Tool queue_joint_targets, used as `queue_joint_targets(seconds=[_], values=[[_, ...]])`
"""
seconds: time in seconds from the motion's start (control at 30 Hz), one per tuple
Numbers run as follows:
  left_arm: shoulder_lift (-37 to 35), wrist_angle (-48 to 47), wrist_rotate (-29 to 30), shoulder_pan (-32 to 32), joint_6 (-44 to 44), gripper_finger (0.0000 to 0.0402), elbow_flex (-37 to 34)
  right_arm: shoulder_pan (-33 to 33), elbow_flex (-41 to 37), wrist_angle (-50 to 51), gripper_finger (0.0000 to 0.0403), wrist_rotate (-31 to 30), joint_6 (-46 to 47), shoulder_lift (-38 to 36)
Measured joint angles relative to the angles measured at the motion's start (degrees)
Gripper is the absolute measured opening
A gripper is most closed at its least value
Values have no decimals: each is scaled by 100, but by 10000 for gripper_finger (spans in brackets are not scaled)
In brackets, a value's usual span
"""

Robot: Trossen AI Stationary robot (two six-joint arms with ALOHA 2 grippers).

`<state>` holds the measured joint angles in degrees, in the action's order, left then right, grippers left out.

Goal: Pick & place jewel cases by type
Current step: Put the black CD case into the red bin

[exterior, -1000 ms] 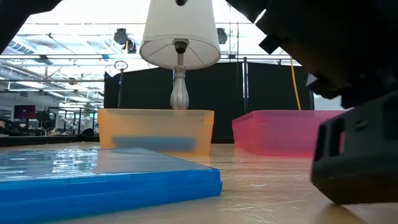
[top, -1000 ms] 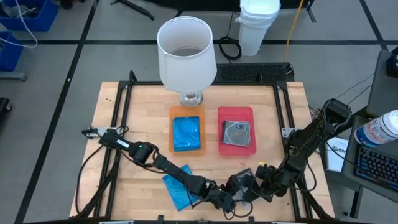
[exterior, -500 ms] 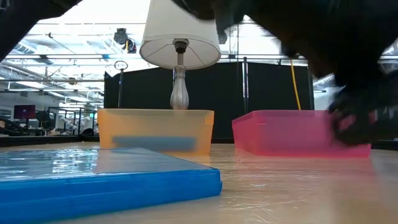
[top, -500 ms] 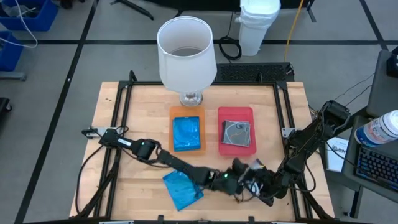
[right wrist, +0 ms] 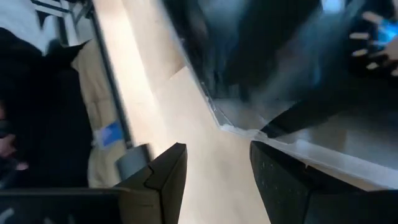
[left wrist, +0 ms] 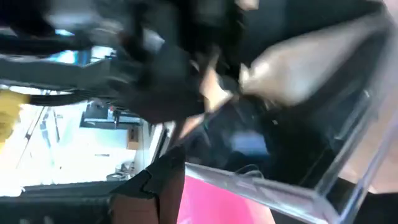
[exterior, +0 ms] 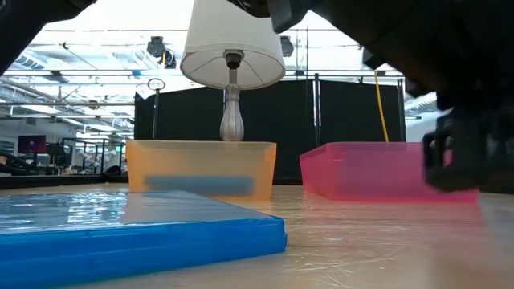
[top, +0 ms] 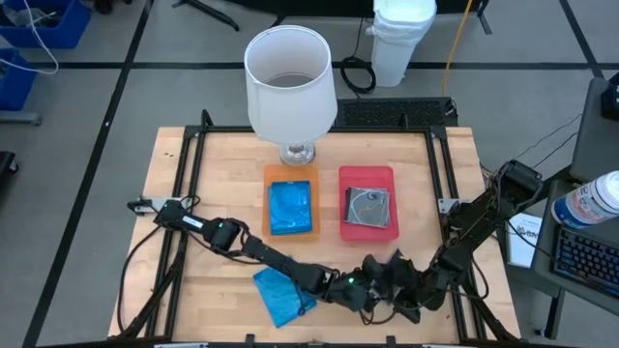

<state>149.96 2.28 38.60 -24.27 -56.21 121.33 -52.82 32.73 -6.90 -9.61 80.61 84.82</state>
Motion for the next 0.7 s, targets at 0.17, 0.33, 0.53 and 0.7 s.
queue_joint_targets(seconds=[0.17,0.33,0.53,0.7], values=[[34,-179,-31,-127,-572,195,-23,-77,0,-356,169,278,115,-4],[40,-130,-244,-287,-1203,189,-25,-118,-7,-522,169,159,102,-83],[39,-126,-259,-277,-1445,125,-25,-119,-7,-613,169,120,17,-129],[34,-142,222,-268,-1858,38,-25,-122,-7,-1031,169,200,-142,-161]])
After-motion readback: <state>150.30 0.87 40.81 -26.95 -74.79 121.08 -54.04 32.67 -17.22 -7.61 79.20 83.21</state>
